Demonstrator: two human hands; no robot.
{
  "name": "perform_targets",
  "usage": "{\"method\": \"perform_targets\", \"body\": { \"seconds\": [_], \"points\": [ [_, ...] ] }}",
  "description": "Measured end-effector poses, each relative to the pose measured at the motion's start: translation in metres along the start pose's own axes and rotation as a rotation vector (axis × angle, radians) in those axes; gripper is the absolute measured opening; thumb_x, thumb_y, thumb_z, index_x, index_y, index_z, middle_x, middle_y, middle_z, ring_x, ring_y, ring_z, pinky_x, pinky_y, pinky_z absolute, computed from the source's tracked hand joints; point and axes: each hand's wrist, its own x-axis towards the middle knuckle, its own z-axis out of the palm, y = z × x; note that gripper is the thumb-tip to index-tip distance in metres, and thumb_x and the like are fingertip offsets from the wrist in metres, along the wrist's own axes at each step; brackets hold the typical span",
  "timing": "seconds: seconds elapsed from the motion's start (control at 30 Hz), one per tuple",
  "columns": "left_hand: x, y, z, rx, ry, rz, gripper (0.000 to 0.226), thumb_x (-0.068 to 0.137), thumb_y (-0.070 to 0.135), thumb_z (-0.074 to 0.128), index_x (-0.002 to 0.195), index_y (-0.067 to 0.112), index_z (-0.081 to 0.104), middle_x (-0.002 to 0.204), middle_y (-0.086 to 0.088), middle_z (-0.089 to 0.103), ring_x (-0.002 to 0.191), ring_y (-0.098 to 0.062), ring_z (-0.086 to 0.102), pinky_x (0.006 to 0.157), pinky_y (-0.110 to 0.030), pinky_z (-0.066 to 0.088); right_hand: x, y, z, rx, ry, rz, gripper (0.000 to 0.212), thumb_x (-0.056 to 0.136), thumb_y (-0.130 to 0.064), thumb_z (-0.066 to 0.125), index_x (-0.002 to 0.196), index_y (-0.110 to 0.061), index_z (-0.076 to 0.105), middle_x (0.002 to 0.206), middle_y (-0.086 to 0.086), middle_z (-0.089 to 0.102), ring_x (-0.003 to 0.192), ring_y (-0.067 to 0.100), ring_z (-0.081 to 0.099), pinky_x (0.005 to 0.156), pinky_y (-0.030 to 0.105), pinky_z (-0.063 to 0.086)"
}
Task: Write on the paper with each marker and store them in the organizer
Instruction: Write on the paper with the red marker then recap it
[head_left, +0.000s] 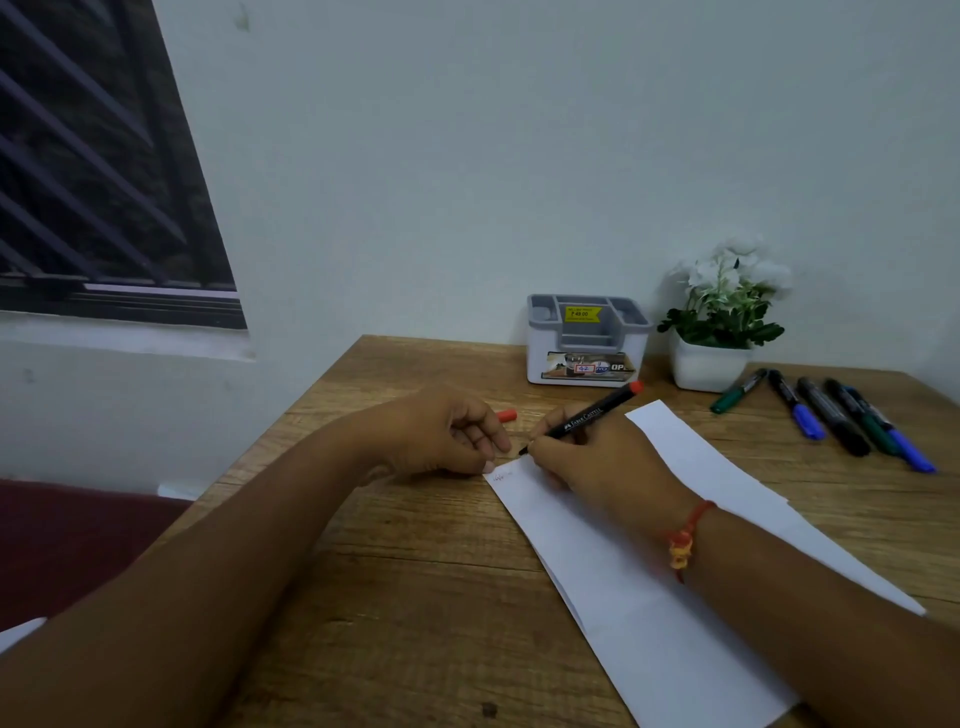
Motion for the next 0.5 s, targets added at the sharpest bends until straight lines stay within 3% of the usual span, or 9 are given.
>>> {"method": "perform_targets", "body": {
  "seconds": [0.07,0.2,0.3,0.5],
  "points": [
    [0.0000,-0.0006,-0.0003,0.001,-0.001,0.001,0.025,0.083,0.000,0.070,0.101,0.017,0.072,0.089,-0.001,0.071,0.081,-0.008,0.066,0.078,-0.021,0.054,0.0006,-0.0013,-0.0018,-0.020,-0.022,0.003,0.006,0.084,-0.021,0.067,0.081,-0.021,0.073,0.059,-0.009,0.066,0.054,-0.002,0.059,0.058,0.018,0.044],
    [-0.0007,-0.0010,-0.0006,0.006,-0.001,0.005,0.025,0.083,0.000,0.070,0.102,0.016,0.073,0.095,-0.007,0.072,0.082,-0.010,0.066,0.081,-0.025,0.054,0.0001,-0.0031,-0.0037,0.020,-0.060,0.025,0.018,0.086,-0.025,0.064,0.080,-0.011,0.074,0.069,0.005,0.074,0.059,0.006,0.064,0.068,0.034,0.056],
    [-0.0005,-0.0008,-0.0007,0.006,0.000,0.005,0.024,0.082,0.001,0.071,0.101,0.016,0.073,0.096,-0.008,0.071,0.083,-0.011,0.066,0.081,-0.024,0.055,-0.0029,-0.0042,-0.0035,-0.030,-0.062,0.007,0.015,0.085,-0.026,0.066,0.081,-0.014,0.074,0.064,-0.002,0.070,0.057,0.001,0.059,0.063,0.025,0.049],
    [-0.0010,-0.0004,-0.0003,0.014,-0.002,0.009,0.024,0.082,0.002,0.071,0.098,0.020,0.075,0.092,-0.005,0.071,0.080,-0.009,0.064,0.076,-0.020,0.053,-0.0020,-0.0064,-0.0052,-0.059,-0.070,0.032,0.018,0.083,-0.030,0.068,0.080,-0.013,0.074,0.065,-0.001,0.070,0.054,0.001,0.059,0.062,0.024,0.050]
  ]
}}
